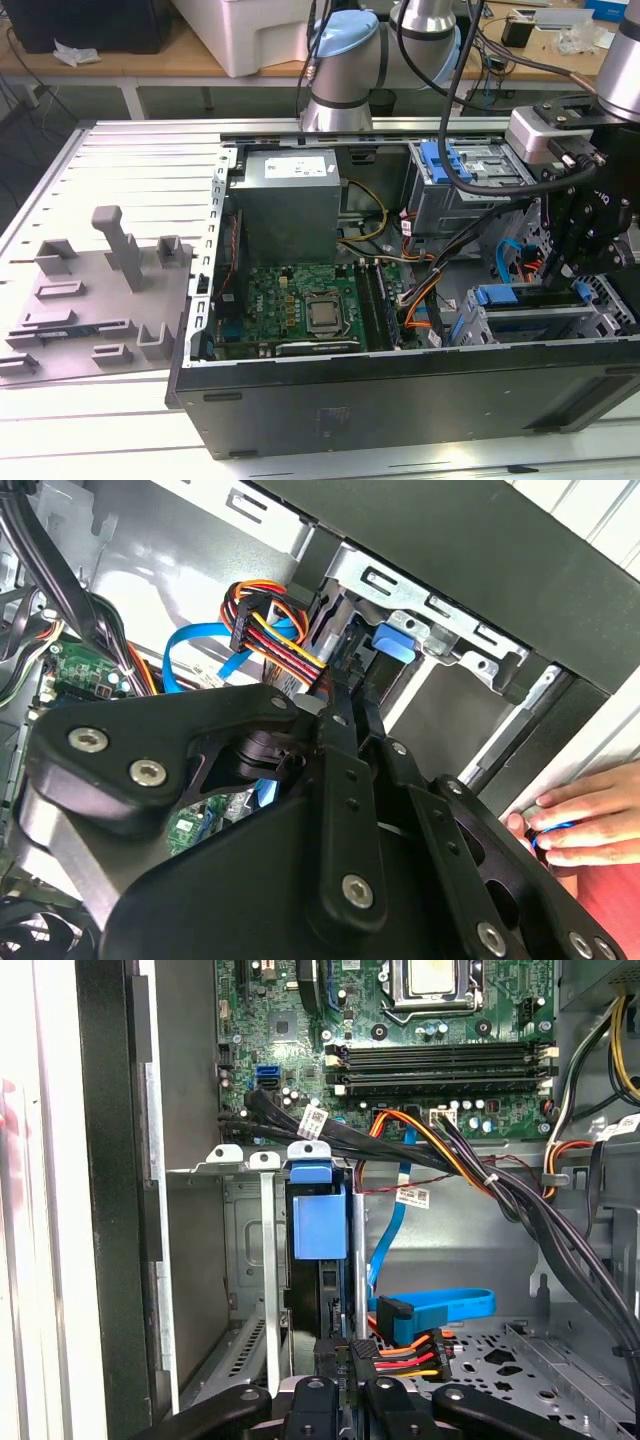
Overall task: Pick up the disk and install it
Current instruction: 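Insert the first disk wire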
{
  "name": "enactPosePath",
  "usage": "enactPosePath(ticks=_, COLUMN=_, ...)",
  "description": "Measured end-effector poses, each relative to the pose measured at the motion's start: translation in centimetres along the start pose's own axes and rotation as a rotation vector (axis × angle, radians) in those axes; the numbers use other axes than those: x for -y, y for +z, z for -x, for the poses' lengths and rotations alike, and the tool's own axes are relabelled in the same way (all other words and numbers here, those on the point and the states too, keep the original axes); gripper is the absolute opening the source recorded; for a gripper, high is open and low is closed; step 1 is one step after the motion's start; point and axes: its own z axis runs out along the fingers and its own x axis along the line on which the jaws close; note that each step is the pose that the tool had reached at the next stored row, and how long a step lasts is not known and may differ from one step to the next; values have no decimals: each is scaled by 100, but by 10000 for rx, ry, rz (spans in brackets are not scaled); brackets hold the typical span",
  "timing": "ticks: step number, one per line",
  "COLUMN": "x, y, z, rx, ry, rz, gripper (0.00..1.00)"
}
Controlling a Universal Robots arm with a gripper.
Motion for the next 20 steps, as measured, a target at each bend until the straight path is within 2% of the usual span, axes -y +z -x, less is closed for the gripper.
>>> enactPosePath(ticks=8, x=1, y=-19, z=-2, rx=-3, ry=0, rz=0, gripper=17)
enactPosePath(ticks=20, x=1, y=-9, z=-25, rx=-4, ry=-1, rz=-1, gripper=17)
